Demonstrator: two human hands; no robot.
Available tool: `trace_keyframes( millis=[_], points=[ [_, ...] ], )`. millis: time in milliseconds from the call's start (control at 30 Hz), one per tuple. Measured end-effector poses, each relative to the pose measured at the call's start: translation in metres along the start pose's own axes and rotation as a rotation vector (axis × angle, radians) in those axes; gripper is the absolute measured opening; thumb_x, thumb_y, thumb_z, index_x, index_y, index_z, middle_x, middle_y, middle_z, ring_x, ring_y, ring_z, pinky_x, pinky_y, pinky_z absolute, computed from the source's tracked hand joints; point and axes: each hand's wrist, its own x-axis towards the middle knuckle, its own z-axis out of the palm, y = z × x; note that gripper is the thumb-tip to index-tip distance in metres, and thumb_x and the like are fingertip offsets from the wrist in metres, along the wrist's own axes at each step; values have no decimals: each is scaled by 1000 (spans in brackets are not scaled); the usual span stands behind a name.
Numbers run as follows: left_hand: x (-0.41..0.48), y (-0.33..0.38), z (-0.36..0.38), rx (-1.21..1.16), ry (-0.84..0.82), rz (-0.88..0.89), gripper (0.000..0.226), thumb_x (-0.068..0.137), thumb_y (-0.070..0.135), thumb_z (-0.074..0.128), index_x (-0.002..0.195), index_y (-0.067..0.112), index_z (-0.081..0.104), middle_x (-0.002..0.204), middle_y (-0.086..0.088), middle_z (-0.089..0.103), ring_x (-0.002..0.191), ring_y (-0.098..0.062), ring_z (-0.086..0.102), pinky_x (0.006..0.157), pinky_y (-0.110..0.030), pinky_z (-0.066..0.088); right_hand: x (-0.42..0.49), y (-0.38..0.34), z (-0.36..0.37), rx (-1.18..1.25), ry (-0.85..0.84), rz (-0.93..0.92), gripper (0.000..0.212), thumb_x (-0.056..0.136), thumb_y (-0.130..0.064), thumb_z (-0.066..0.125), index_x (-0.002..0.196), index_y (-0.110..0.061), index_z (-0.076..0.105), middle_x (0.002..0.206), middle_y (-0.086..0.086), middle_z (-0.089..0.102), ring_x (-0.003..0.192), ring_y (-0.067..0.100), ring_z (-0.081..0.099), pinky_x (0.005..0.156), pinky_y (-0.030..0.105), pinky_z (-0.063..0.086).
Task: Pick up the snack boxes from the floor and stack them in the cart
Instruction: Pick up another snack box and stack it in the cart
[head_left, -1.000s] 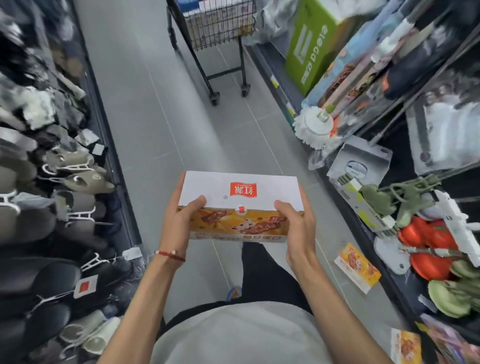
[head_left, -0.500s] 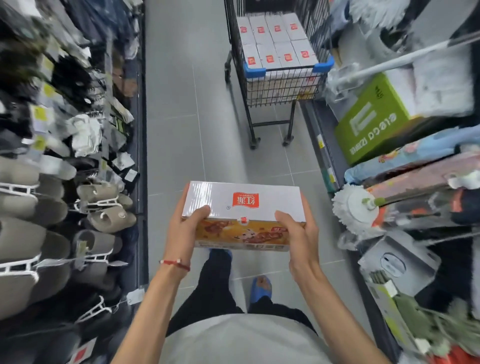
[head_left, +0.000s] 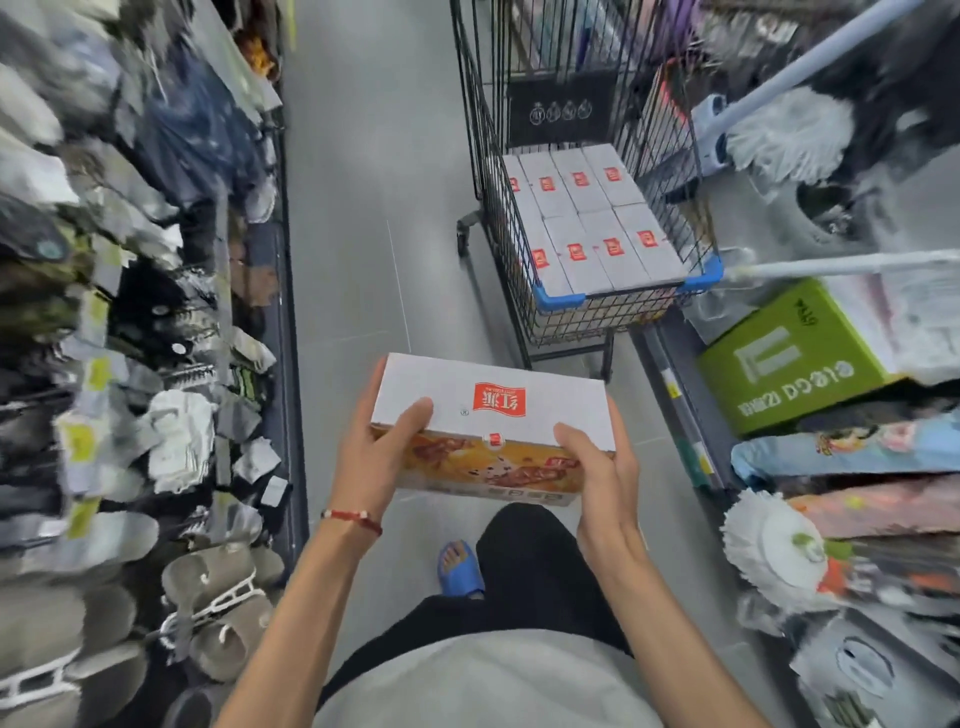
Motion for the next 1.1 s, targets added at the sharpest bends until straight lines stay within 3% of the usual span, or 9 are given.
trace_keyframes(
  millis=[133, 333, 467, 567, 633, 767, 900, 1000, 1100],
  points=[
    [77, 38, -2, 32, -19, 21, 55, 95, 24, 68, 145, 37, 49, 118, 13, 70, 93, 3, 70, 66, -7, 52, 56, -29, 45, 41, 39, -2, 54, 97, -12, 68, 145, -32, 57, 113, -2, 78, 99, 12, 75, 65, 16, 56],
    [197, 92, 16, 71, -47, 58, 59, 94, 34, 68, 149, 38, 46, 124, 10, 70, 98, 0, 71, 70, -11, 55, 162, -74, 100, 86, 67, -26, 57, 98, -13, 67, 151, -29, 52, 119, 0, 76, 93, 2, 74, 65, 13, 55],
    [275, 135, 38, 60, -52, 77, 54, 94, 32, 67, 145, 38, 50, 127, 5, 70, 111, -12, 70, 88, -29, 60, 241, -110, 127, 132, 92, -13, 61, 98, -12, 67, 153, -32, 49, 104, -15, 79, 90, -1, 74, 67, 15, 57],
    [325, 169, 58, 60, -73, 93, 44, 95, 34, 68, 135, 44, 52, 123, 6, 71, 109, -13, 70, 83, -25, 60, 289, -143, 145, 168, 109, -10, 62, 97, -14, 69, 150, -38, 49, 103, -15, 80, 100, 12, 76, 80, 31, 62],
    [358, 189, 71, 72, -90, 95, 56, 90, 43, 71, 141, 42, 48, 128, 7, 68, 112, -12, 68, 80, -20, 57, 320, -159, 155, 182, 134, -20, 60, 97, -14, 69, 147, -41, 50, 106, -13, 80, 101, 15, 76, 85, 37, 62],
    [419, 218, 89, 96, -120, 102, 62, 90, 46, 71, 146, 44, 45, 134, 7, 64, 117, -14, 65, 84, -26, 54, 368, -186, 170, 254, 188, -26, 62, 97, -12, 69, 150, -37, 49, 111, -8, 79, 103, 19, 76, 77, 32, 63],
    [486, 241, 107, 93, -203, 106, 60, 92, 34, 72, 146, 43, 47, 132, 9, 66, 117, -13, 67, 88, -26, 58, 414, -201, 191, 319, 290, -43, 60, 97, -11, 68, 147, -38, 50, 107, -10, 80, 97, 16, 76, 67, 25, 60],
    [539, 257, 123, 135, -294, 120, 64, 85, 39, 73, 145, 40, 50, 137, 7, 65, 121, -15, 65, 101, -39, 55, 443, -208, 210, 373, 396, -39, 68, 97, -15, 70, 155, -39, 44, 121, -6, 77, 107, 19, 76, 84, 35, 62],
    [600, 278, 145, 201, -426, 176, 61, 85, 36, 73, 143, 40, 53, 136, 14, 64, 123, -8, 62, 107, -41, 51, 475, -217, 233, 428, 559, -49, 73, 96, -15, 71, 158, -38, 40, 117, -10, 78, 109, 20, 75, 95, 41, 58]
  ],
)
